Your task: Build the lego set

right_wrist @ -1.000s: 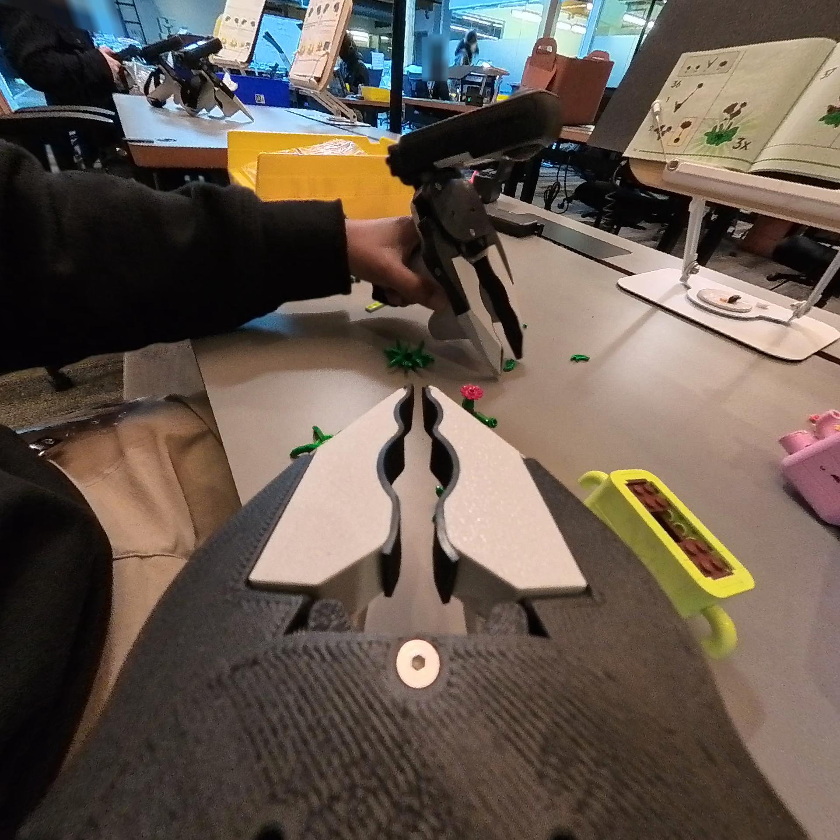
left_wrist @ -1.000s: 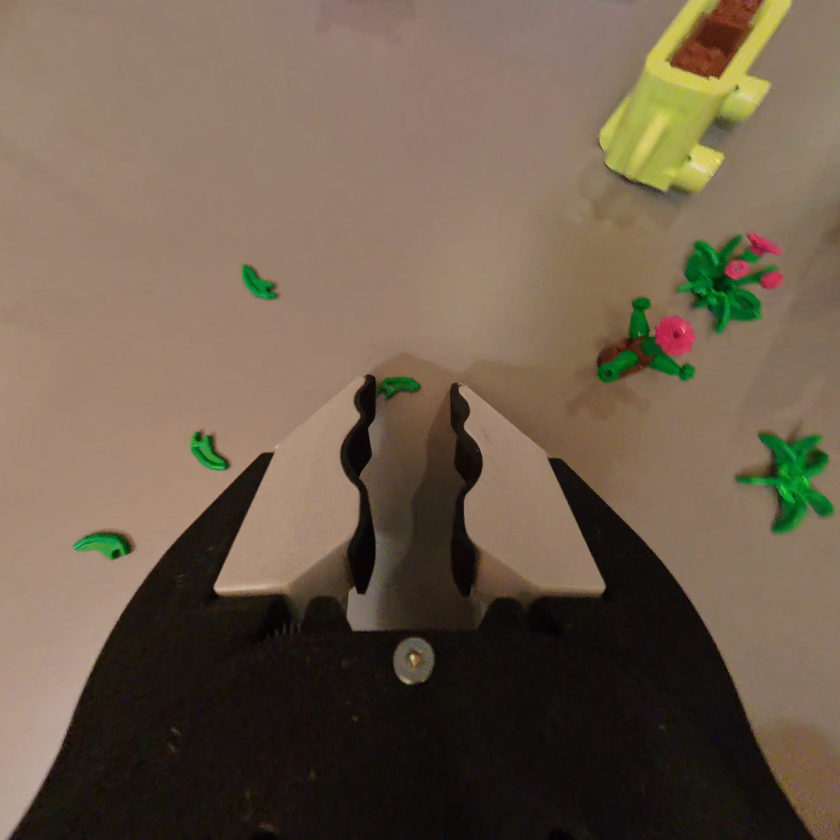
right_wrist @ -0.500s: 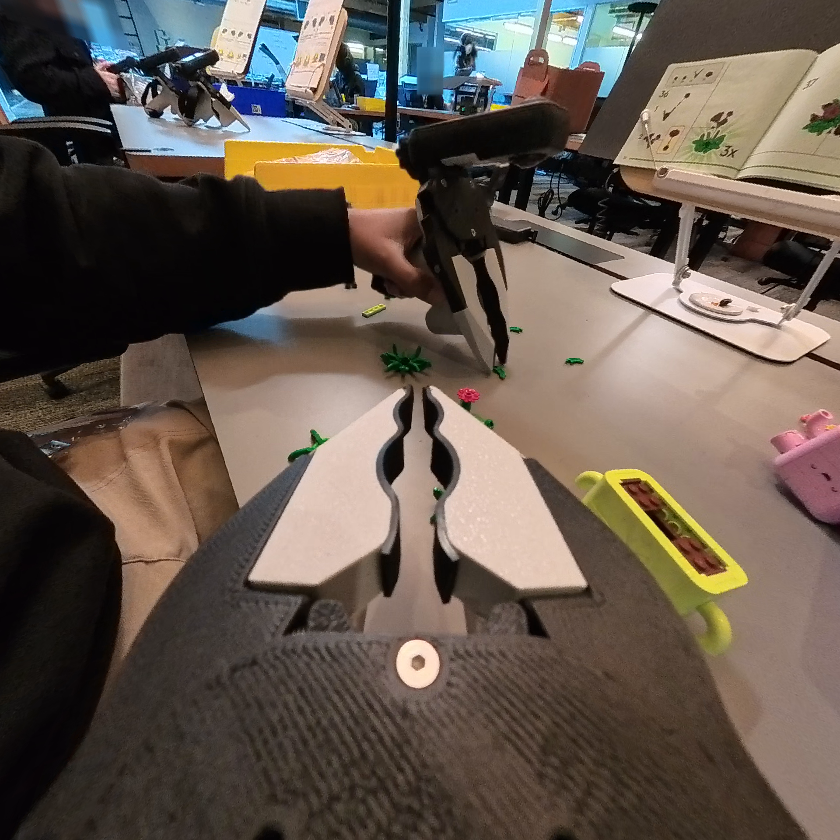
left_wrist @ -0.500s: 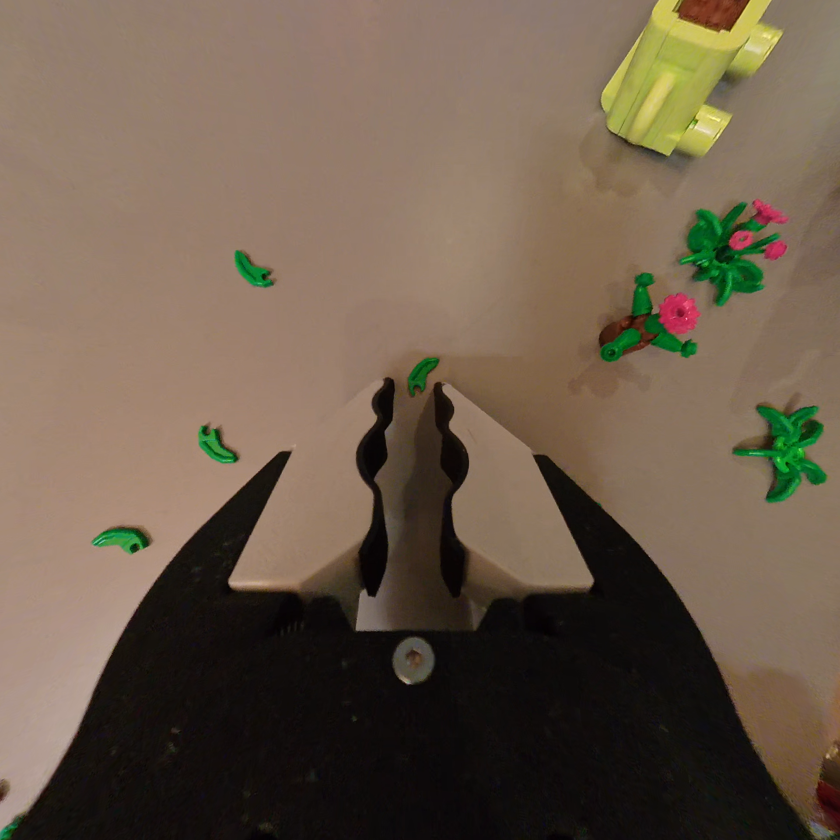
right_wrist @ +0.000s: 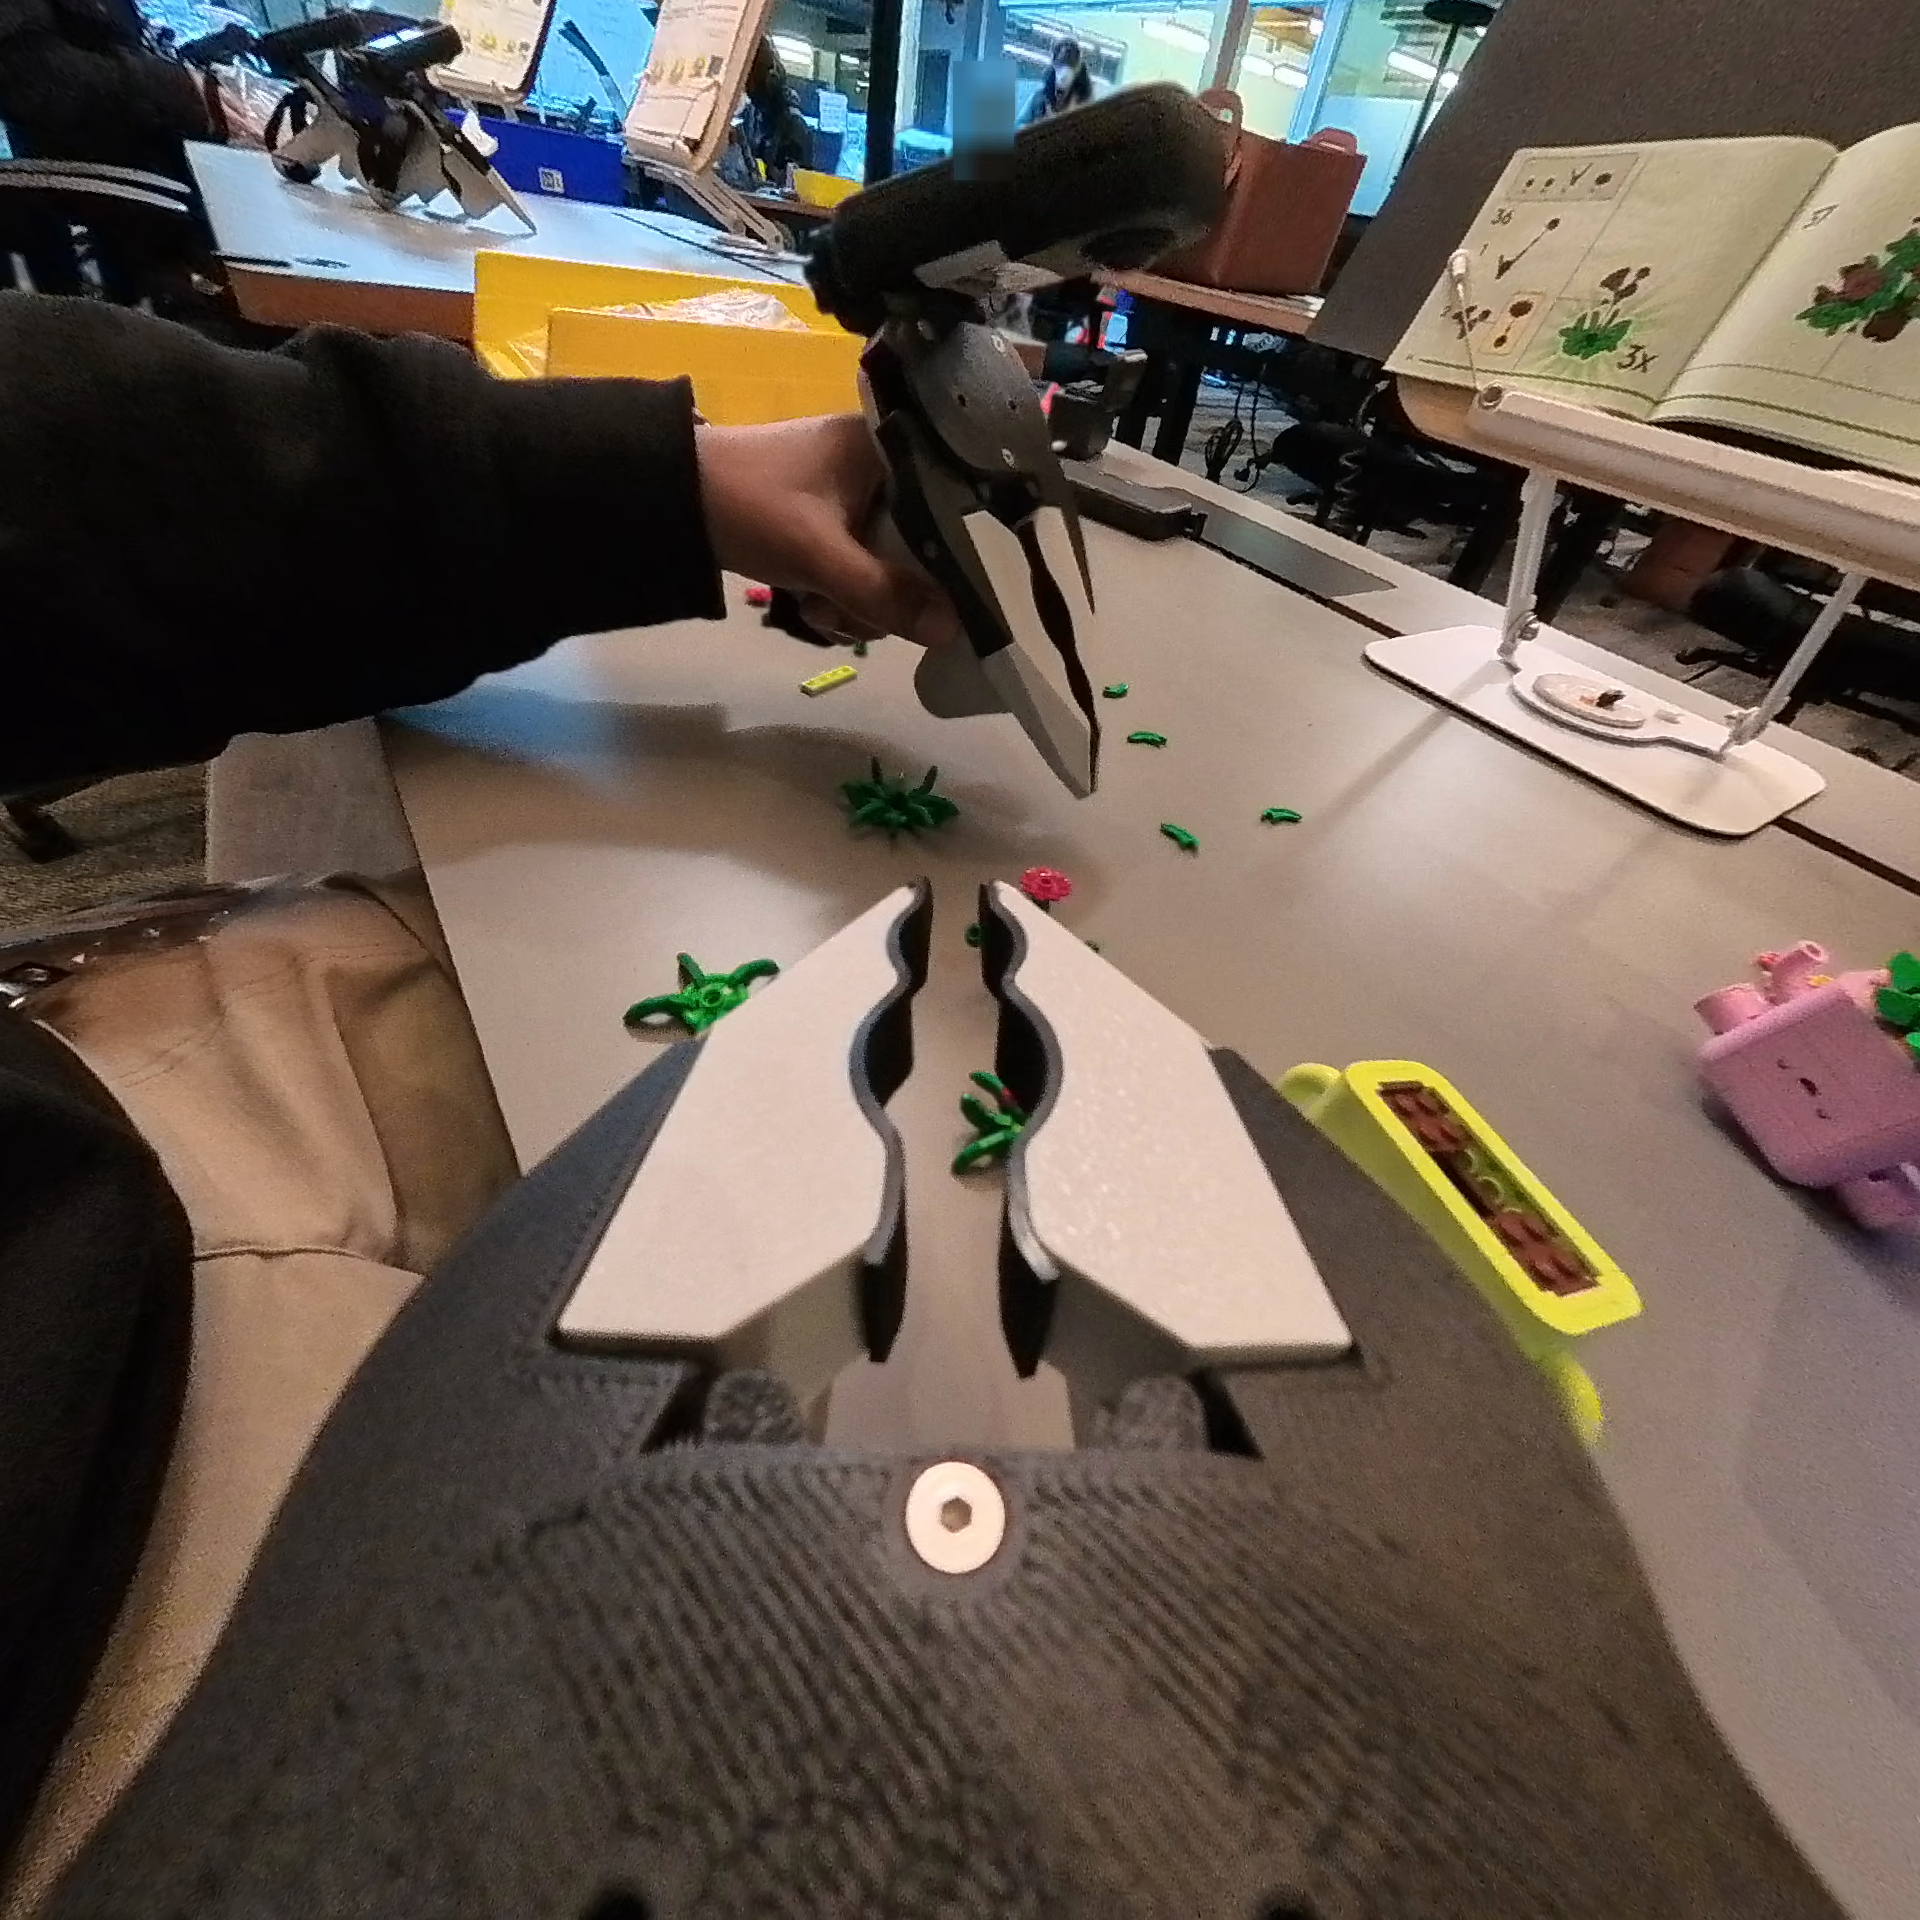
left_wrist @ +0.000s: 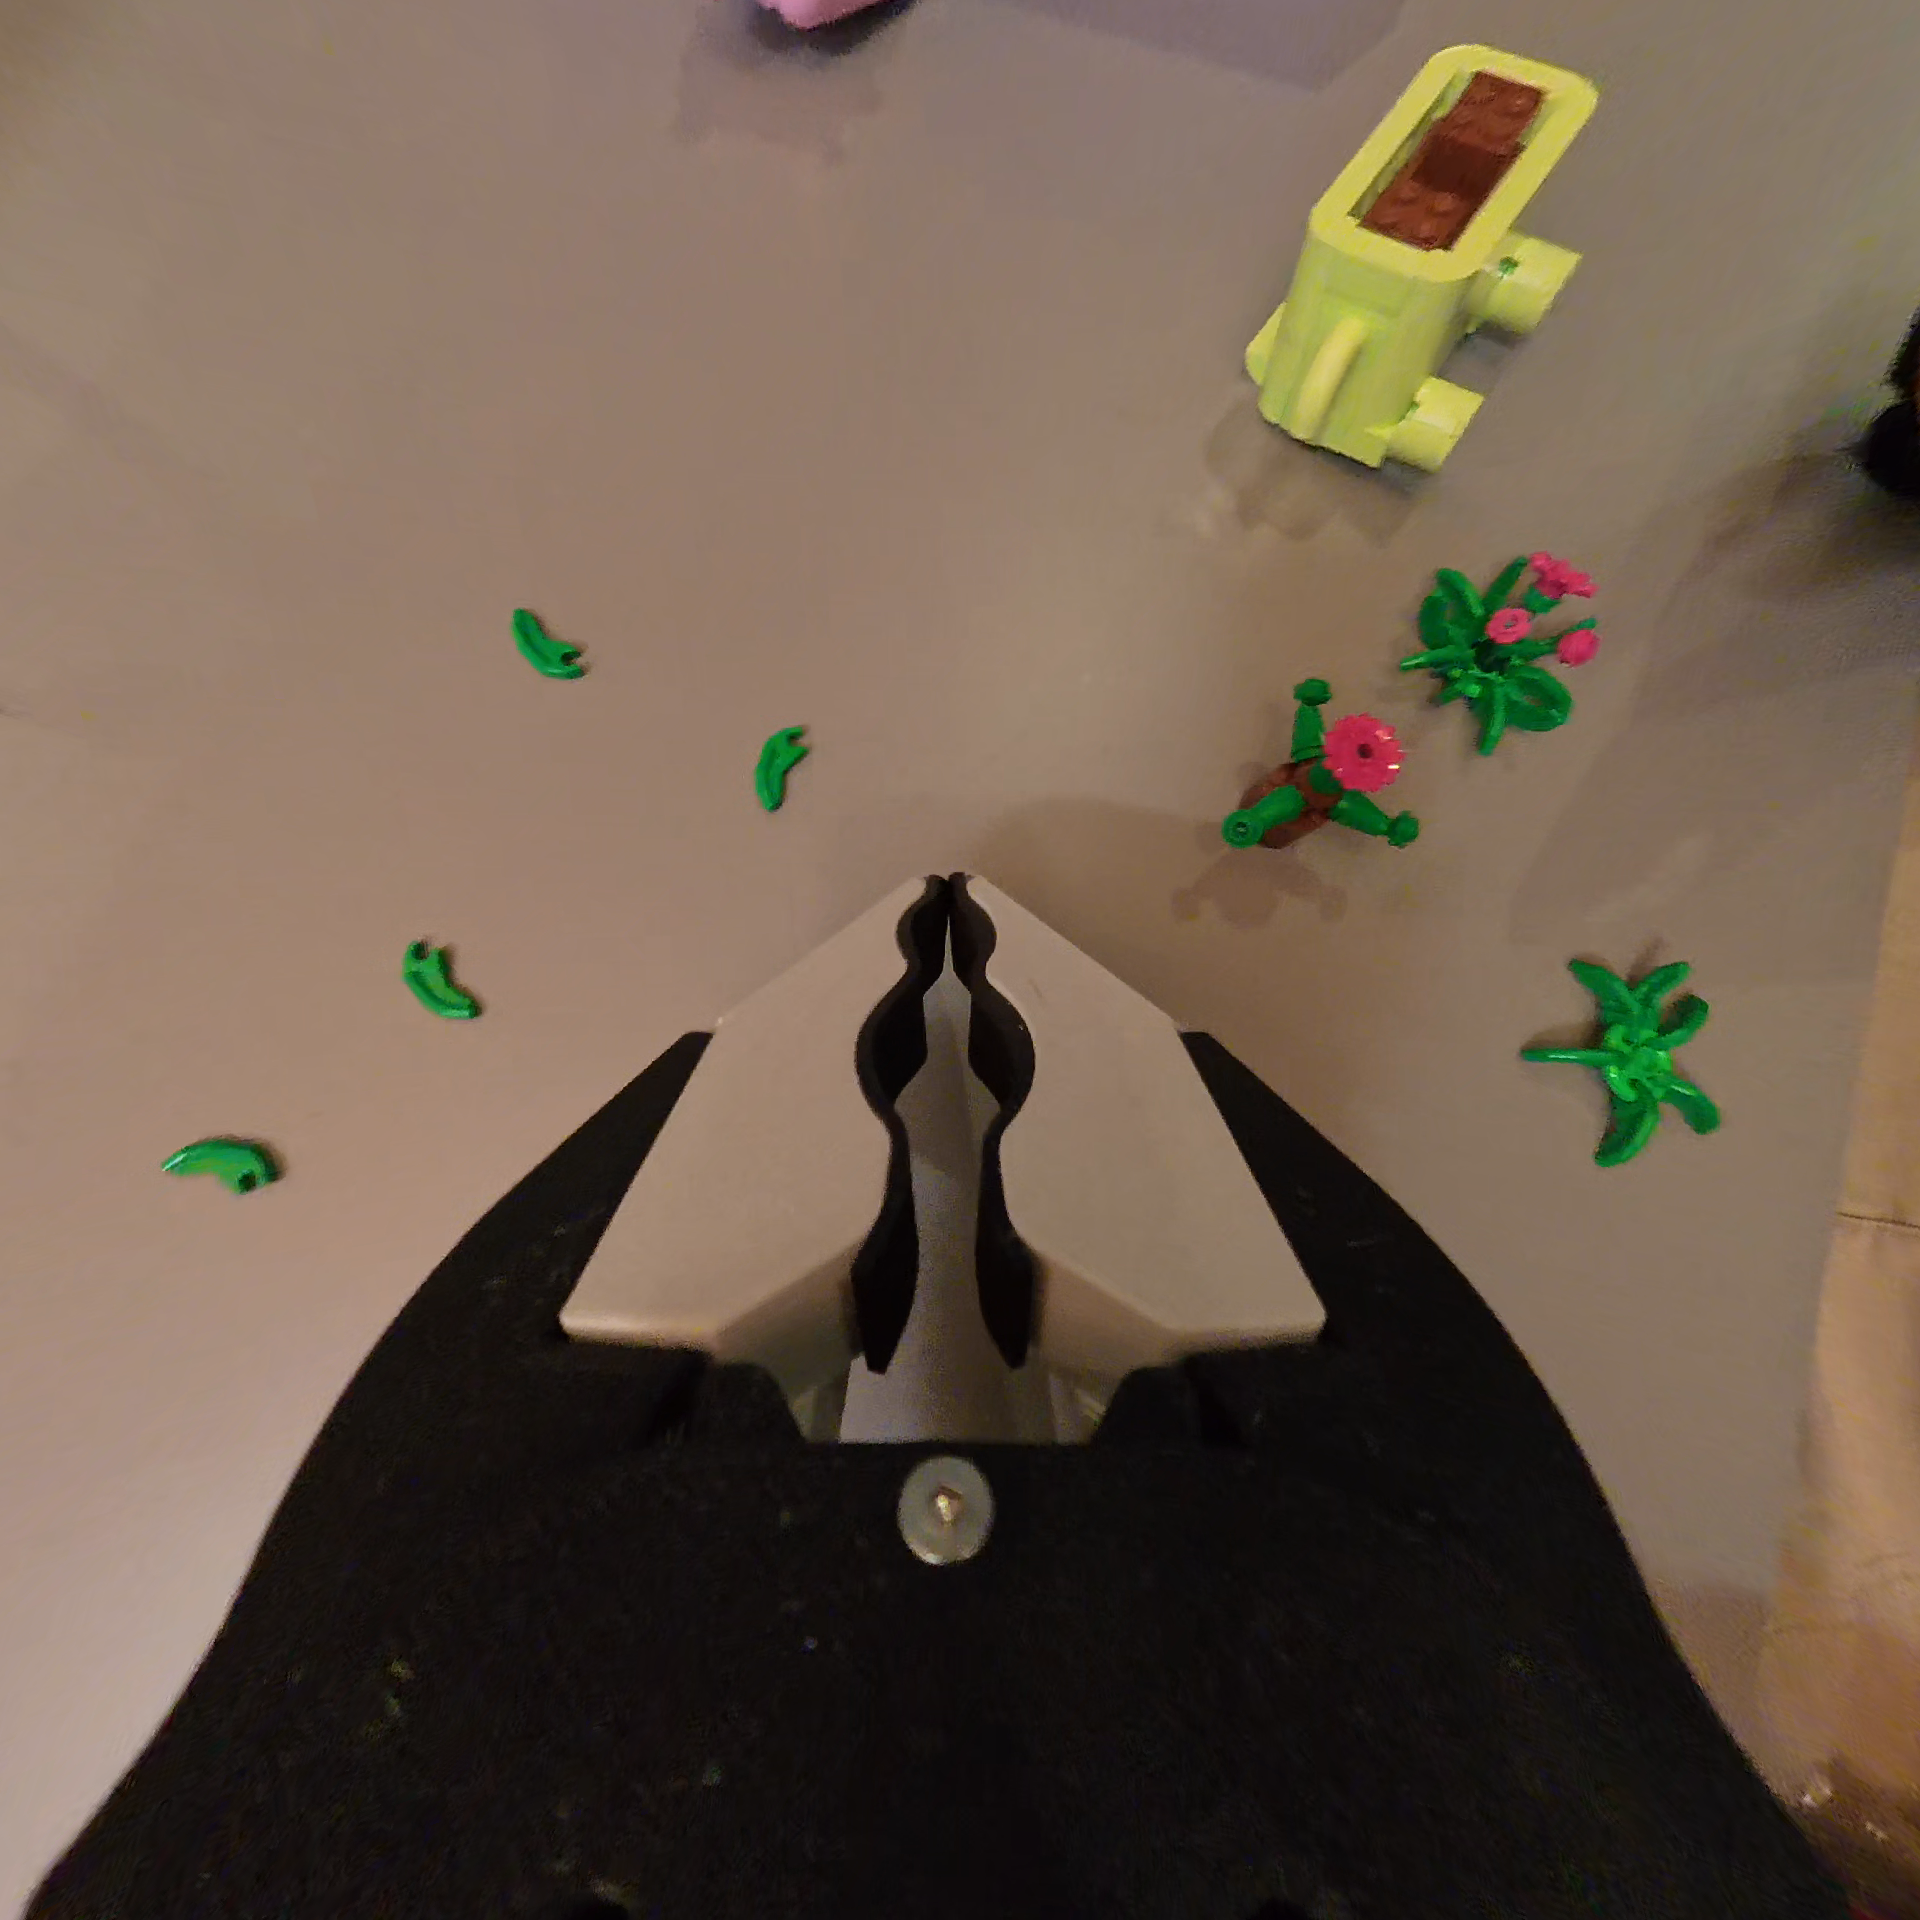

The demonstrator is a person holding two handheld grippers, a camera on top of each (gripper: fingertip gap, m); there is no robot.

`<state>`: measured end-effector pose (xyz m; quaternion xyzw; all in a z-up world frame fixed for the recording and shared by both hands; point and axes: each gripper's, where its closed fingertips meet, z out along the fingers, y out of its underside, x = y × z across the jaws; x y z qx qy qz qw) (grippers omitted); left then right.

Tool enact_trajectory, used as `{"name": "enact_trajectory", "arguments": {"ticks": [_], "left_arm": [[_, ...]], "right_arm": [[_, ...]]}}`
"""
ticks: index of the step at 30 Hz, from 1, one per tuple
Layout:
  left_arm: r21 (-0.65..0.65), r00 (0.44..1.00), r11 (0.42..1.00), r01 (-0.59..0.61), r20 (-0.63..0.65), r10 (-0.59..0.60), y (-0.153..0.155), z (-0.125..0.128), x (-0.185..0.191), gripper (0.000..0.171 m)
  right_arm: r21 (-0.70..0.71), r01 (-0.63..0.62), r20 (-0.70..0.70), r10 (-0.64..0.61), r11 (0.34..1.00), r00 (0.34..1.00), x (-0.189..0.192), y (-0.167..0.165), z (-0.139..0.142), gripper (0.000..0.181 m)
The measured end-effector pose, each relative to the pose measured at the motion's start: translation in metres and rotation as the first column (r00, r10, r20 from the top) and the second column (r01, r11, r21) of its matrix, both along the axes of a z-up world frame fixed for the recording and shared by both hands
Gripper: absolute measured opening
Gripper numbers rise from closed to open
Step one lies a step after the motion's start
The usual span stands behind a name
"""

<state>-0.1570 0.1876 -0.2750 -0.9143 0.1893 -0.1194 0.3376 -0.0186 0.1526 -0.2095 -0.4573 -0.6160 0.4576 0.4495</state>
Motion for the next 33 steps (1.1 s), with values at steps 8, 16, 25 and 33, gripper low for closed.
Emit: {"name": "enact_trajectory", "arguments": {"ticks": [8,16,25,33], "left_arm": [[0.006,0.975,0.977,-0.215,-0.053,0.215,0.034,-0.016,-0.024,0.036],[-0.067,0.986,0.983,-0.168,-0.029,0.167,0.039,-0.022,-0.017,0.004],[0.233,0.988,0.967,-0.103,0.137,0.073,0.018,0.055,0.046,0.003],[0.425,0.999,0.904,-0.053,0.023,0.048,-0.009,0.094,0.118,0.003]], "right_arm": [[0.009,-0.018,0.006,0.017,1.000,1.000,-0.003,-0.007,-0.001,0.006],[0.004,-0.024,-0.007,0.024,1.000,1.000,-0.001,-0.007,0.001,0.005],[-0.132,0.069,-0.082,-0.080,0.989,0.993,0.002,0.012,0.016,0.007],[-0.599,-0.037,-0.164,-0.077,0.800,0.983,0.004,0.024,0.032,0.027]]}}
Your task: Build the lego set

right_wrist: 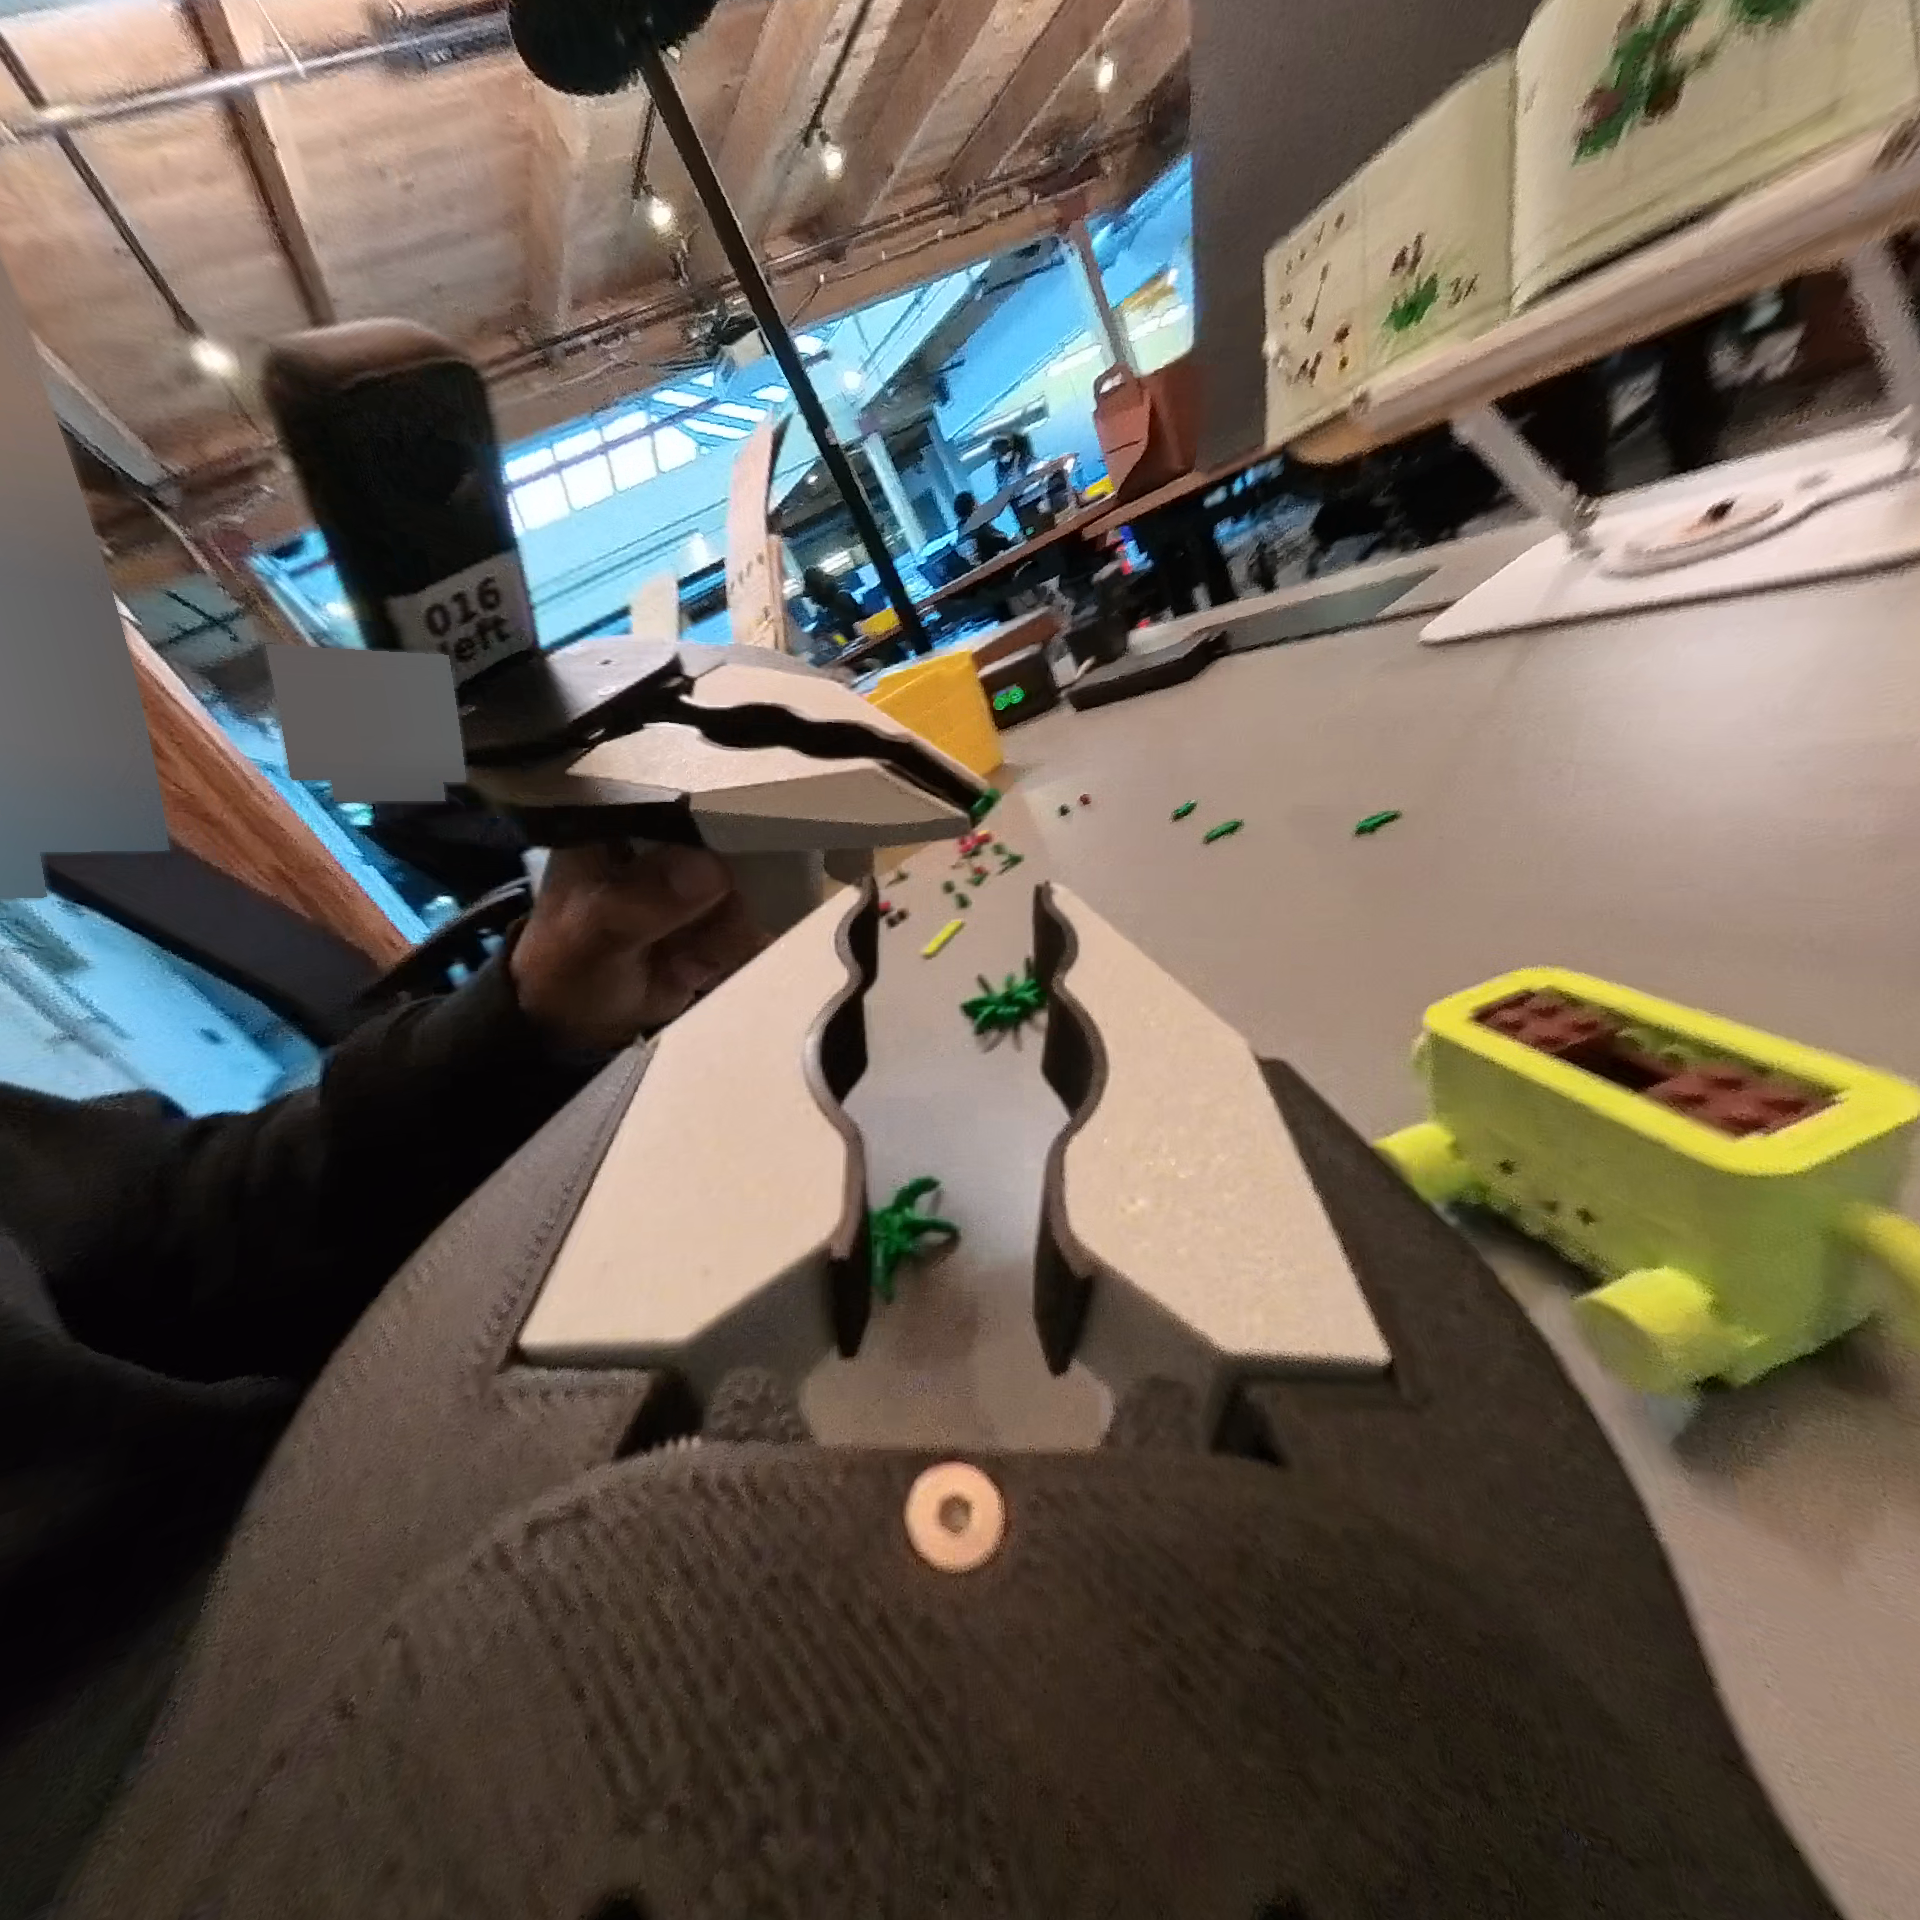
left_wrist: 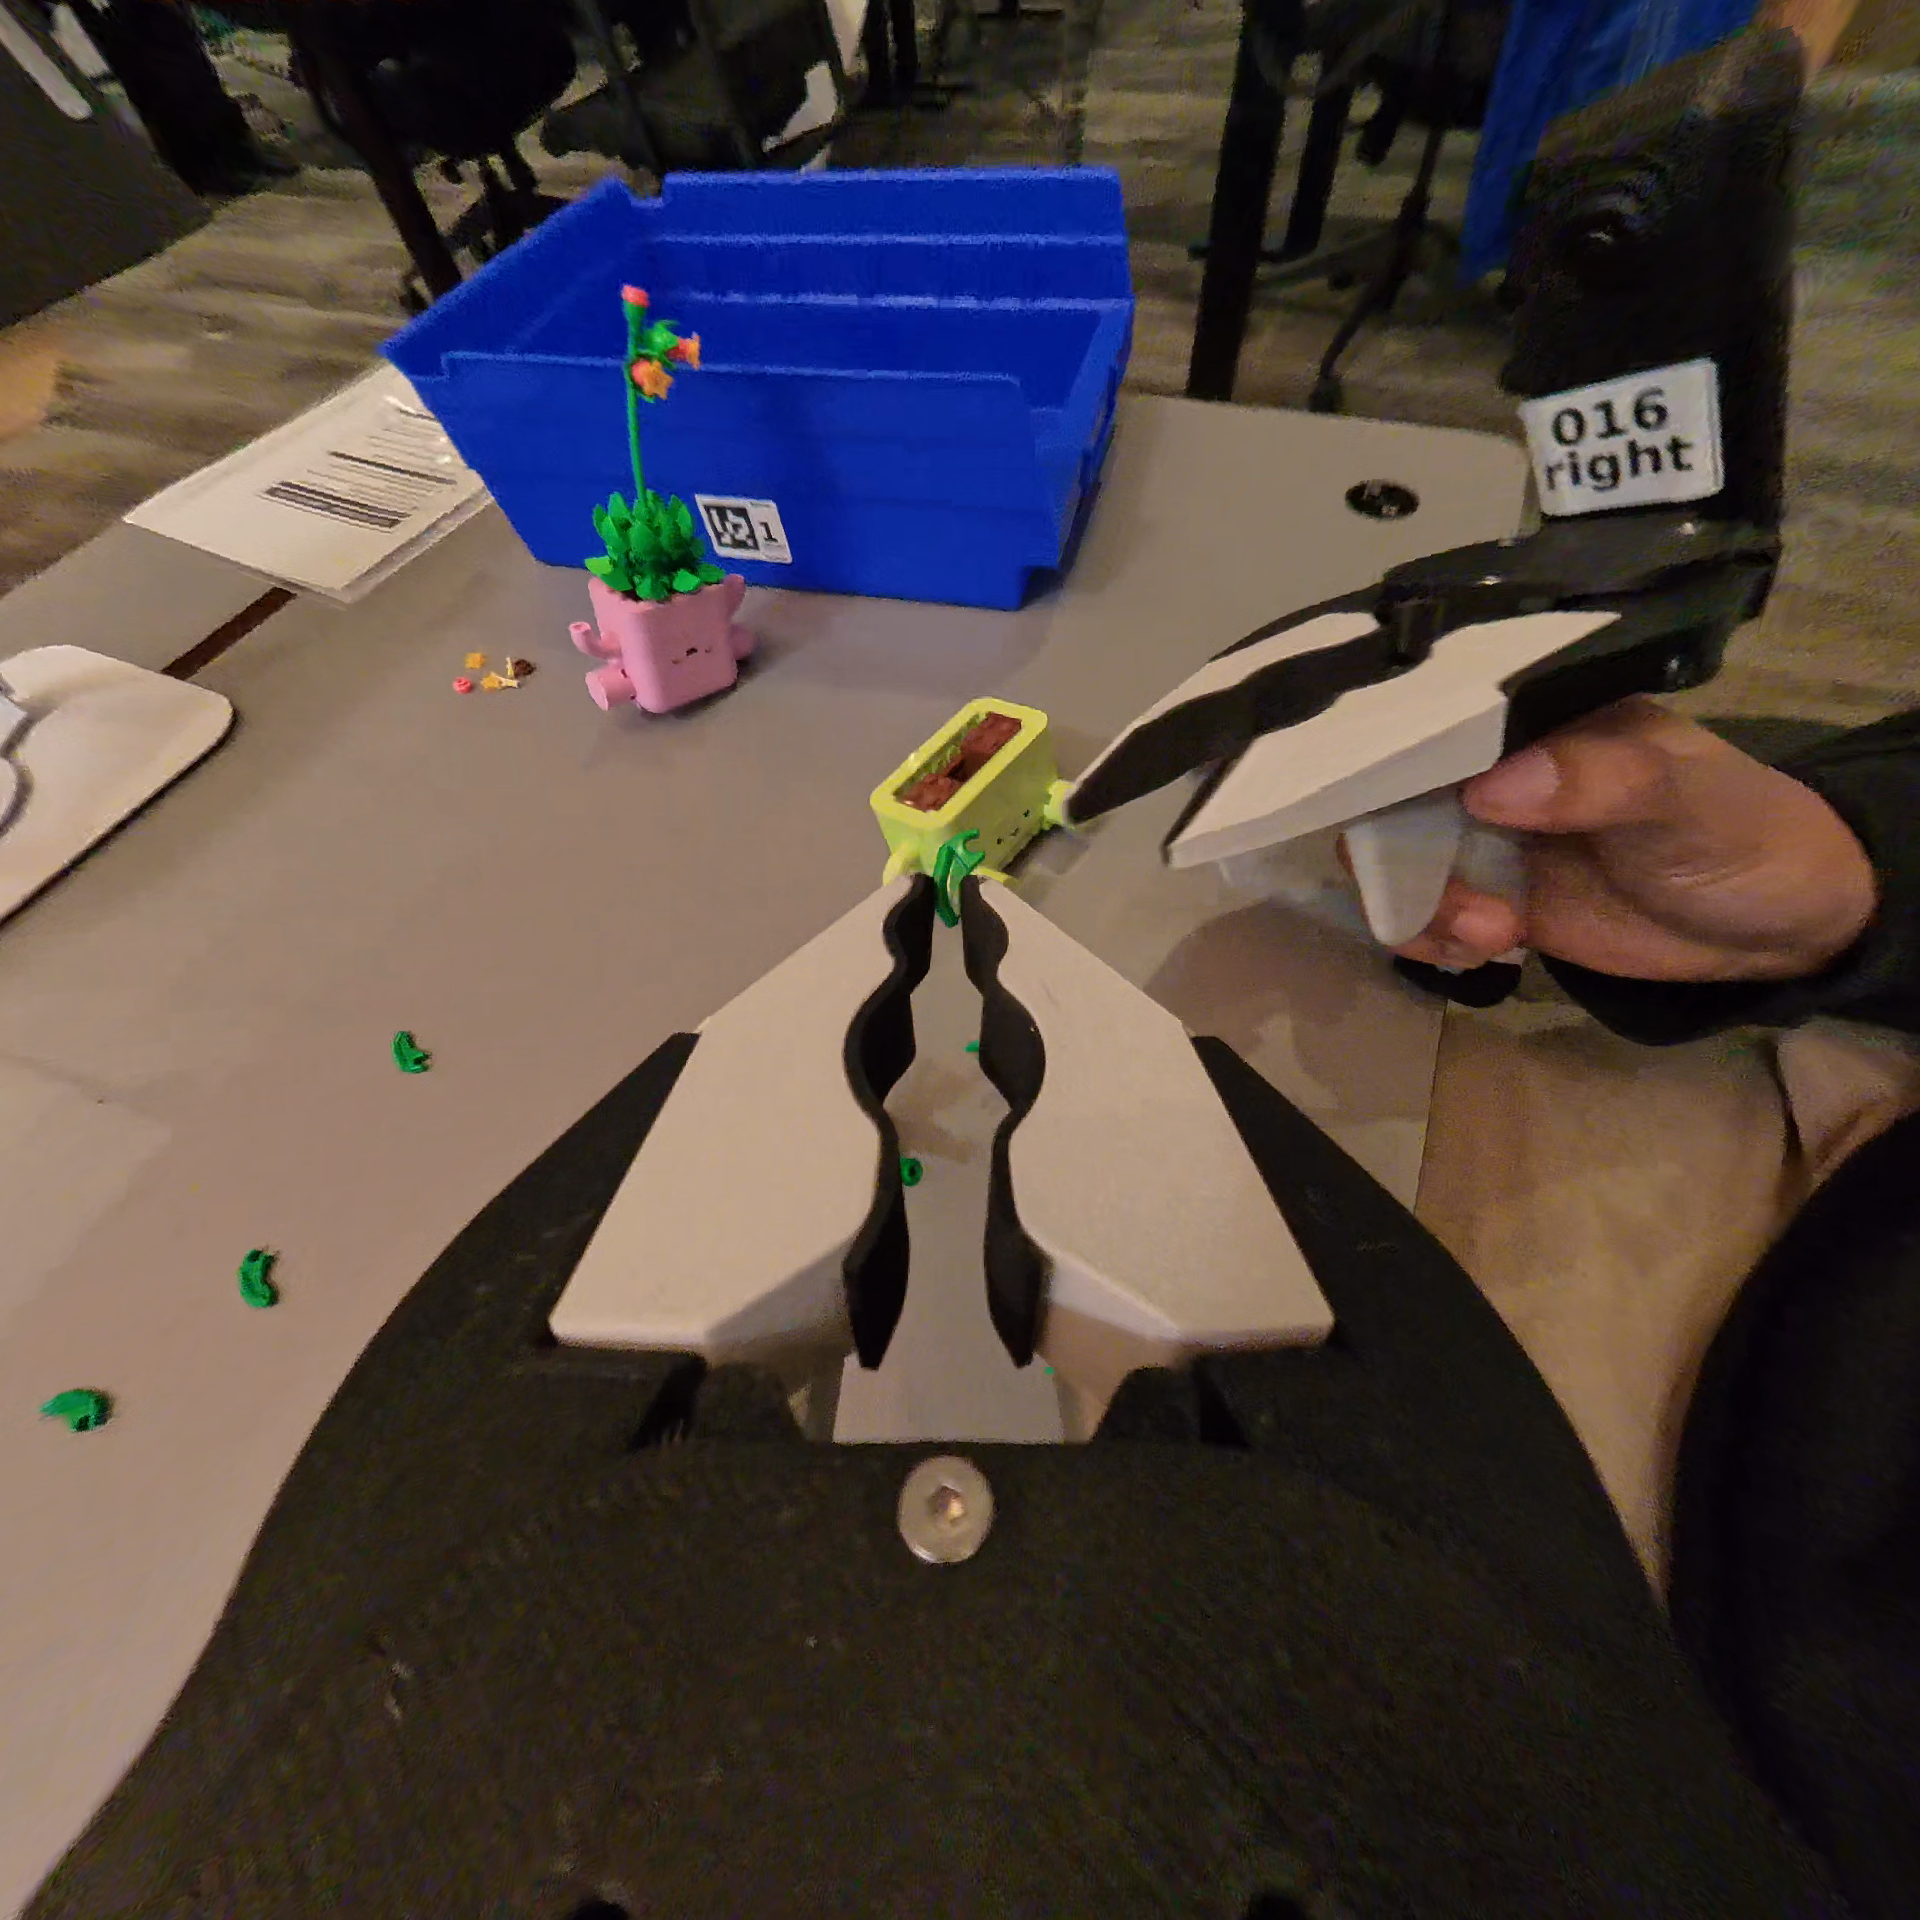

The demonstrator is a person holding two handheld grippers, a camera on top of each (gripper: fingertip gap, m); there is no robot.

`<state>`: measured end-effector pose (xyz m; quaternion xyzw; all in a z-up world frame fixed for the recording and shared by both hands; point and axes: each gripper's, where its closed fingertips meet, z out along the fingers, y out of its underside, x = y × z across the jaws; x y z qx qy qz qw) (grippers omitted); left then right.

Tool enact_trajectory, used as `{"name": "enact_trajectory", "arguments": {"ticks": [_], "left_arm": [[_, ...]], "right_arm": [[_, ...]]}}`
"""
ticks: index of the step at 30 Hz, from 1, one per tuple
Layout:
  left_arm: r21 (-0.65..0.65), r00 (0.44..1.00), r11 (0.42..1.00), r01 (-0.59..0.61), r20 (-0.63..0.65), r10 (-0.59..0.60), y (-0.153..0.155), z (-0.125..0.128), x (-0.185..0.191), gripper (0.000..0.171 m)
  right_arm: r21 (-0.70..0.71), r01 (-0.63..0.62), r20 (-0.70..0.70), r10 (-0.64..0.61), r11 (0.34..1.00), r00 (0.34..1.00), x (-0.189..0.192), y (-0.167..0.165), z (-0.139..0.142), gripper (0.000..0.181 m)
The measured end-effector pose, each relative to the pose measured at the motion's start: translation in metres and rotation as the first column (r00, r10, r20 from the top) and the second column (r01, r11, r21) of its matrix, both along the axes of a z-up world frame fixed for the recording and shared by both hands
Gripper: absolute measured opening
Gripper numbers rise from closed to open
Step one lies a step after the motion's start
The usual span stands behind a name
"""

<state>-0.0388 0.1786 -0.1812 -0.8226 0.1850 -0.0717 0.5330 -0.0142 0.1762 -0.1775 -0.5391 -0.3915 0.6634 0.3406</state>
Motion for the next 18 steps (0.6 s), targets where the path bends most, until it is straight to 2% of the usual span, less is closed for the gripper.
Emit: {"name": "enact_trajectory", "arguments": {"ticks": [3,7,10,14,18], "left_arm": [[-0.007,0.998,1.000,0.002,-0.068,-0.003,0.000,-0.009,0.014,0.003],[0.010,0.998,1.000,0.023,-0.051,-0.022,-0.002,-0.009,0.031,0.003],[0.012,0.998,1.000,0.021,-0.064,-0.020,-0.004,-0.011,0.033,0.002],[0.009,0.999,0.999,0.048,-0.018,-0.048,-0.010,-0.011,0.039,0.000],[-0.016,0.992,0.995,0.098,0.088,-0.096,-0.017,-0.014,0.046,0.001]], "right_arm": [[-0.112,-0.058,0.000,0.058,0.992,0.998,-0.003,-0.004,-0.005,0.028],[-0.217,-0.082,-0.022,0.079,0.973,0.997,-0.002,-0.001,-0.006,0.025],[-0.264,-0.134,-0.038,0.128,0.955,0.991,0.000,-0.004,-0.005,0.003],[-0.286,-0.166,-0.043,0.161,0.944,0.986,0.003,-0.003,-0.005,0.000],[-0.209,-0.192,-0.004,0.195,0.959,0.981,0.003,-0.008,-0.006,0.000]]}}
